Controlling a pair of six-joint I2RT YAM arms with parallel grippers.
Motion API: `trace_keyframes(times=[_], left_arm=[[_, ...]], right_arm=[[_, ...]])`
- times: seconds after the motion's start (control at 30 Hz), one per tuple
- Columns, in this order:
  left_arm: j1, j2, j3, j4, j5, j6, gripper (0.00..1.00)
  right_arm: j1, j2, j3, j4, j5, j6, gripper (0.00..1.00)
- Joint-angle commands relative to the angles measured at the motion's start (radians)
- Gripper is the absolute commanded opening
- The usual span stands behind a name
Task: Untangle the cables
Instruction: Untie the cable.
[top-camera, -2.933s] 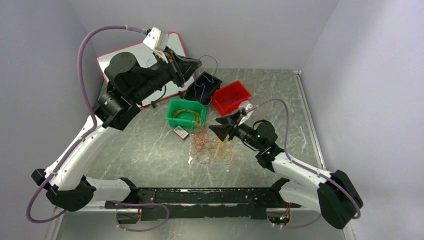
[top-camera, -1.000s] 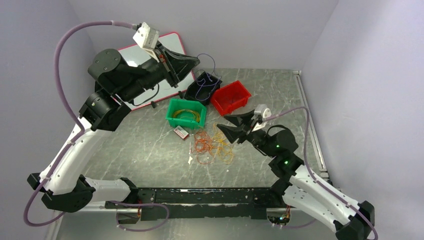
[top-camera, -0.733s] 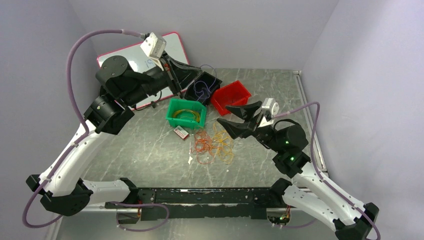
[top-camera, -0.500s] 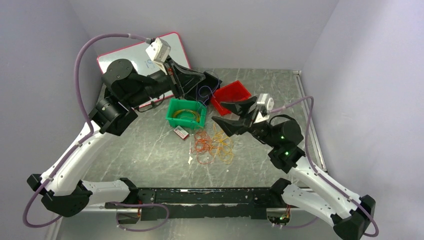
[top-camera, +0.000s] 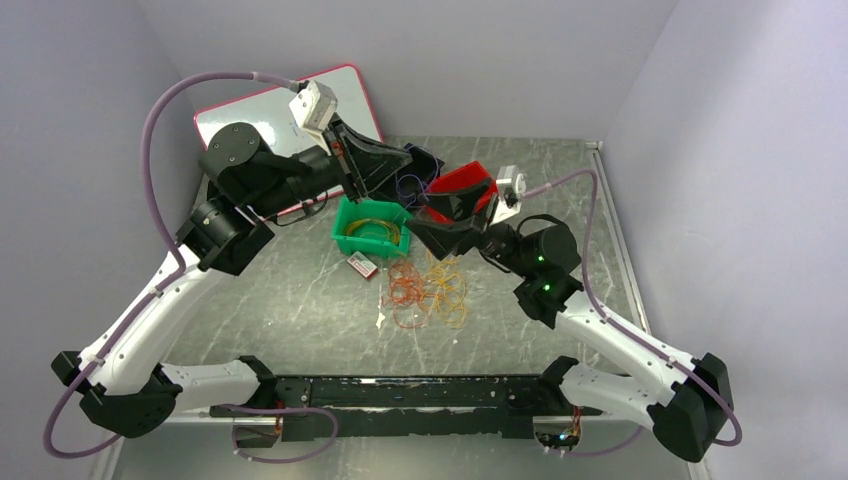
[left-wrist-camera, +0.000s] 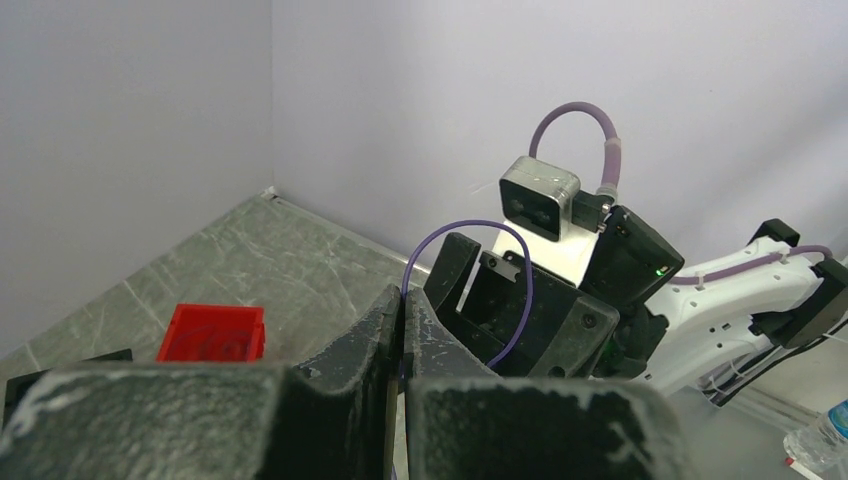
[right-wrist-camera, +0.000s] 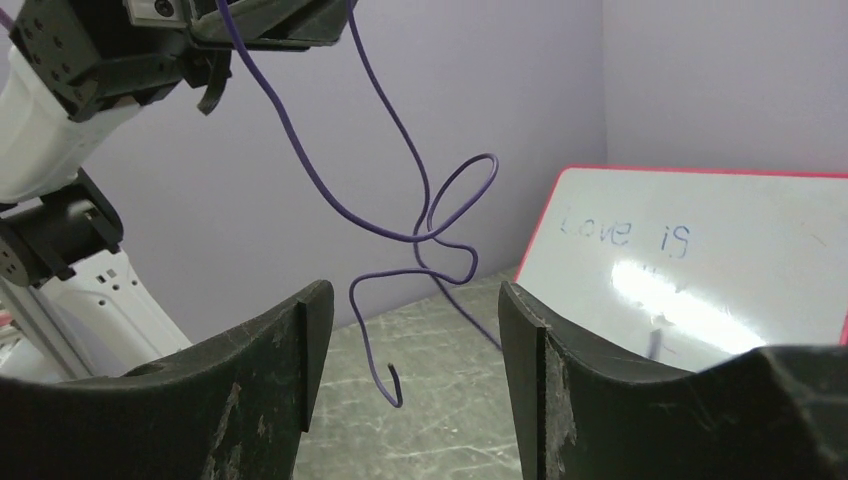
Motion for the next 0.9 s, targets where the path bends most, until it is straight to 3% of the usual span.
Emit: trace_keyframes(times=[0.0, 0.37, 0.5, 0.7, 0.87], left_arm=[[-0.003, -0.011, -0.010, 0.045, 0.044, -0.012, 0.07], [-0.004, -0.003, -0.023, 0.069, 0.061, -0.029, 0.07], [-0.004, -0.002, -0.028, 0.073, 0.065, -0.033, 0.07], [-0.004, -0.008, -0.039, 0.075, 0.059, -0.034, 0.07], [-0.004, -0.013, -0.046, 0.067, 0.045, -0.035, 0.07]], right_arm=[[0.005, 0.016, 0.019, 0.084, -0.008, 0.038, 0.65], [0.006, 0.083, 0.036, 0.122, -0.035, 0.098, 0.65], [0.006, 0.108, 0.045, 0.136, -0.045, 0.116, 0.60], [0.006, 0.119, 0.051, 0.135, -0.050, 0.125, 0.31], [0.007, 0.108, 0.045, 0.125, -0.033, 0.123, 0.15]])
